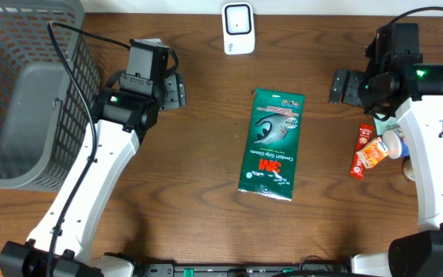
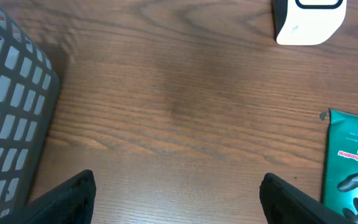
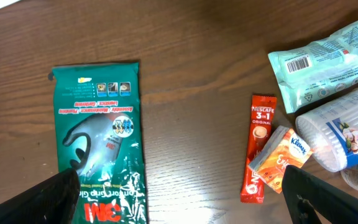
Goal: Scan the item barcode
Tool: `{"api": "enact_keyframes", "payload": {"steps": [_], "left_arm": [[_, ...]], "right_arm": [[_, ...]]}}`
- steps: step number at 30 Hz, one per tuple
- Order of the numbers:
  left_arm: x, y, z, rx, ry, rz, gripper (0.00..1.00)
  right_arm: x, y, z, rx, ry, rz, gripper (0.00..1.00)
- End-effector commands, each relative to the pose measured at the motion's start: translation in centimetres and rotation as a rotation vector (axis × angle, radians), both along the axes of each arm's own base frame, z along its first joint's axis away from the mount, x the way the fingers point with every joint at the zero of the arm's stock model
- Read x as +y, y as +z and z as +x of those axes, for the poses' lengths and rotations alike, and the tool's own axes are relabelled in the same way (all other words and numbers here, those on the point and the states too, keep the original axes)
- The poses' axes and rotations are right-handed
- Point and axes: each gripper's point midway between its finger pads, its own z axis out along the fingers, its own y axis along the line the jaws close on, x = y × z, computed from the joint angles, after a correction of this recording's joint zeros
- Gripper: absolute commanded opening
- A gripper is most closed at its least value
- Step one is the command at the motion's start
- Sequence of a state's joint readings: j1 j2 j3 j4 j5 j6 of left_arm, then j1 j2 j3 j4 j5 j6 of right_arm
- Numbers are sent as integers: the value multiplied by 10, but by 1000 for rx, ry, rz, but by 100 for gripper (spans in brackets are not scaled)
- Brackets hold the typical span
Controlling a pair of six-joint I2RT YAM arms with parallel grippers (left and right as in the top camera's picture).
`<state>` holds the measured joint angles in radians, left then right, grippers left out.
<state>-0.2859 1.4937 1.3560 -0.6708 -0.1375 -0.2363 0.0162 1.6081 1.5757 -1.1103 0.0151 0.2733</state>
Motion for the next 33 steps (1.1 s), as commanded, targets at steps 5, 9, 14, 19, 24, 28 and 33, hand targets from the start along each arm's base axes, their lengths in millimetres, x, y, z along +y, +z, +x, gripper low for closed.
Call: {"api": "enact_keyframes", "payload": {"steps": [5, 9, 14, 19, 24, 28, 33], "left_arm": [[2, 2, 2, -5, 11, 8, 82], [2, 2, 2, -5, 11, 8, 82], [2, 2, 2, -5, 11, 8, 83], [2, 2, 2, -5, 11, 8, 83], [2, 2, 2, -5, 11, 8, 83], [2, 2, 2, -5, 11, 8, 83], [2, 2, 2, -5, 11, 8, 83]], "right_arm": [[-1, 4, 2, -9, 9, -8, 99], [6, 24, -5, -68, 28, -7, 99], [12, 92, -27, -280, 48, -36, 99], [16, 168, -59, -551, 61, -21, 99], [13, 203, -107, -704, 118, -64, 99], [9, 194, -146, -762, 136, -85, 99], [9, 153, -181, -768, 118, -43, 99]]}}
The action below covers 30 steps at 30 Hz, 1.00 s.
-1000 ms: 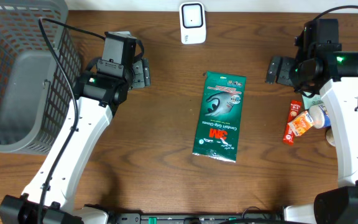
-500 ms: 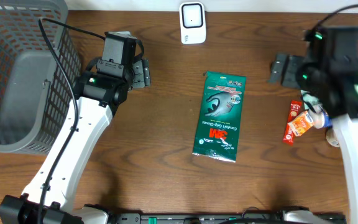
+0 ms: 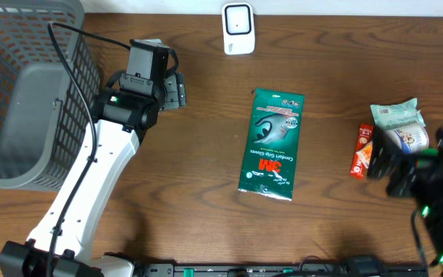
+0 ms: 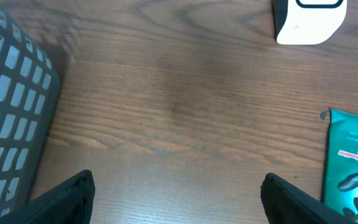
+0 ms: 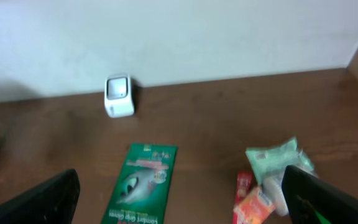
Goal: Scan the item barcode
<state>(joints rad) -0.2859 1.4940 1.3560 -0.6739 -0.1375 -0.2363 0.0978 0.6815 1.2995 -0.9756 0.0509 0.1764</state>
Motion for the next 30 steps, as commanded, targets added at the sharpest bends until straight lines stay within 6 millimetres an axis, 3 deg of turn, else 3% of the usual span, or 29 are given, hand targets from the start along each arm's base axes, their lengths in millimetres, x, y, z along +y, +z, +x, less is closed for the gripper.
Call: {"api": "enact_keyframes", "payload": {"steps": [1, 10, 15, 25, 30], "left_arm": [[2, 3, 2, -8, 11, 7, 83], [2, 3, 2, -8, 11, 7, 83], [2, 3, 2, -8, 11, 7, 83], [2, 3, 2, -8, 11, 7, 83], [2, 3, 2, -8, 11, 7, 84]], "right_arm": [[1, -33, -15, 8, 7, 13, 99], [1, -65, -6, -230, 2, 20, 99], [1, -70, -2, -423, 9, 24, 99], [19, -55, -3, -831, 120, -209, 99], [16, -71, -2, -879, 104, -216, 99]]}}
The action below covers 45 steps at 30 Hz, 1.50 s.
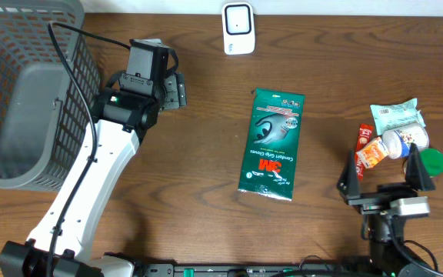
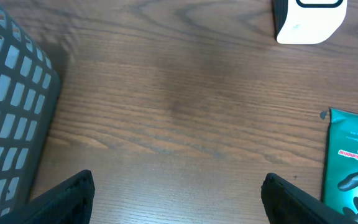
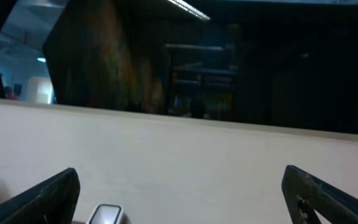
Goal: Scan the item barcode
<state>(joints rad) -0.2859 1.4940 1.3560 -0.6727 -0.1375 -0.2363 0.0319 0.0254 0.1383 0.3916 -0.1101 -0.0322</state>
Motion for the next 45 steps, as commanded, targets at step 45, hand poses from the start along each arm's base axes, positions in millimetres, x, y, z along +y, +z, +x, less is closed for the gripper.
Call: {"api": "enact_keyframes", "payload": {"steps": [45], "left_arm": [[2, 2, 2, -7, 11, 8, 83]], "right_arm": [[-16, -169, 40, 573, -102, -32, 99]]}}
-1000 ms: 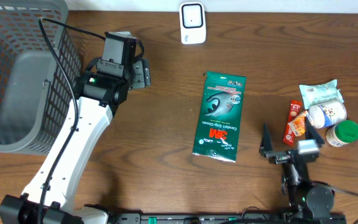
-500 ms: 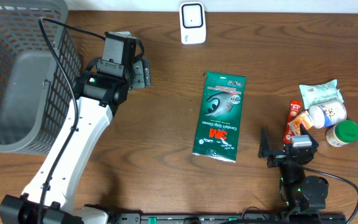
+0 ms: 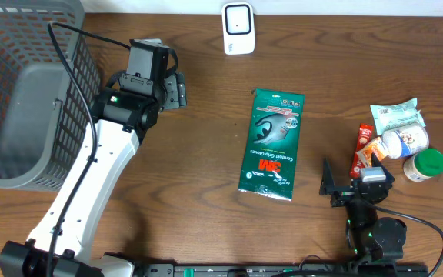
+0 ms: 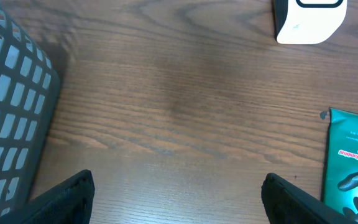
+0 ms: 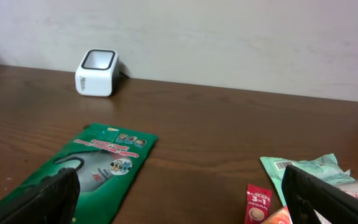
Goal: Scan the item barcode
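Observation:
The green 3M glove pack (image 3: 272, 145) lies flat at the table's middle, also seen in the right wrist view as the green pack (image 5: 98, 165). The white scanner (image 3: 238, 28) stands at the back edge. My left gripper (image 3: 177, 91) hovers open left of the pack, with bare wood between its fingers (image 4: 67, 196). My right gripper (image 3: 356, 186) sits low at the front right, open and holding nothing. It faces across the table toward the scanner (image 5: 96, 73).
A grey mesh basket (image 3: 21, 92) fills the left side. At the right lie a red Nescafe sachet (image 3: 364, 146), a teal tissue pack (image 3: 394, 115), a white tub (image 3: 404, 141) and a green-lidded jar (image 3: 424, 164), just beyond my right gripper.
My right wrist now looks along the tabletop at the green pack and scanner, where before it faced the wall and dark window. The left arm and the pack are unchanged.
My right gripper was first open over the right back of the table, looking down on the pack and snacks. Then it was nearer the front right, then at the front edge facing the wall, and now low there facing the scanner. The left arm stayed still.

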Tool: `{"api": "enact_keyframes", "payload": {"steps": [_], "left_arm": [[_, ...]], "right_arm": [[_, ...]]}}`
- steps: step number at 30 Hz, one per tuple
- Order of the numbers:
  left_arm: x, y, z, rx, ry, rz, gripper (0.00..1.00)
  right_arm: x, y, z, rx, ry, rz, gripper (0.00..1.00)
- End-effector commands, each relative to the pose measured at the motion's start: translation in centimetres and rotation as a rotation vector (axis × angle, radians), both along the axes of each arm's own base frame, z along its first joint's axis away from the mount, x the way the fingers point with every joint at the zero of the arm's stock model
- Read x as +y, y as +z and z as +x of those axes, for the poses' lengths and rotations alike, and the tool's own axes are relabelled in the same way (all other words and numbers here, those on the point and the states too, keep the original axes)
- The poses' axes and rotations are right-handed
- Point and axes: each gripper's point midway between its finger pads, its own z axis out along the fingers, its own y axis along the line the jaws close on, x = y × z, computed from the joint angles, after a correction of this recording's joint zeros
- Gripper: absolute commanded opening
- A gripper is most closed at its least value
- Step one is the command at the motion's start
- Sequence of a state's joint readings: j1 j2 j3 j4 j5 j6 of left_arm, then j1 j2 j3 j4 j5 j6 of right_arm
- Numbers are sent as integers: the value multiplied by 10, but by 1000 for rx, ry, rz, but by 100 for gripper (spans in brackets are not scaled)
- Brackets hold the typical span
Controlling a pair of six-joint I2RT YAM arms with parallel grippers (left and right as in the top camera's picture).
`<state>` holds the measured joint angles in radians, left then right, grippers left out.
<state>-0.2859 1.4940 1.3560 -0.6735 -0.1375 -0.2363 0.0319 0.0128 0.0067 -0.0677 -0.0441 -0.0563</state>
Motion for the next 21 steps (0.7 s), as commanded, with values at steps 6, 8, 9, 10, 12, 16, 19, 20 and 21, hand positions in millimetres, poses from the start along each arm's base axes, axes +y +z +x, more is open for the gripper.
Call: {"api": "enact_keyframes", "payload": {"steps": [6, 8, 9, 10, 12, 16, 19, 20, 21], "left_arm": [[2, 3, 2, -8, 11, 7, 84], [3, 7, 1, -19, 11, 4, 84], [3, 11, 0, -28, 11, 2, 84], [4, 14, -2, -34, 11, 0, 84], [6, 26, -6, -65, 9, -2, 84], [25, 74, -25, -187, 26, -16, 84], [42, 114, -47, -302, 60, -42, 84], [49, 129, -58, -346, 75, -50, 84], [56, 141, -68, -382, 90, -56, 84]], "right_arm": [[-6, 0, 0, -2, -29, -13, 99], [-6, 0, 0, -2, -29, -13, 99], [-6, 0, 0, -2, -29, -13, 99], [-6, 0, 0, -2, -29, -13, 99], [-6, 0, 0, -2, -29, -13, 99], [-6, 0, 0, -2, -29, -13, 99], [-6, 0, 0, -2, -29, -13, 99], [-6, 0, 0, -2, -29, -13, 99], [-6, 0, 0, -2, -29, -13, 99]]}}
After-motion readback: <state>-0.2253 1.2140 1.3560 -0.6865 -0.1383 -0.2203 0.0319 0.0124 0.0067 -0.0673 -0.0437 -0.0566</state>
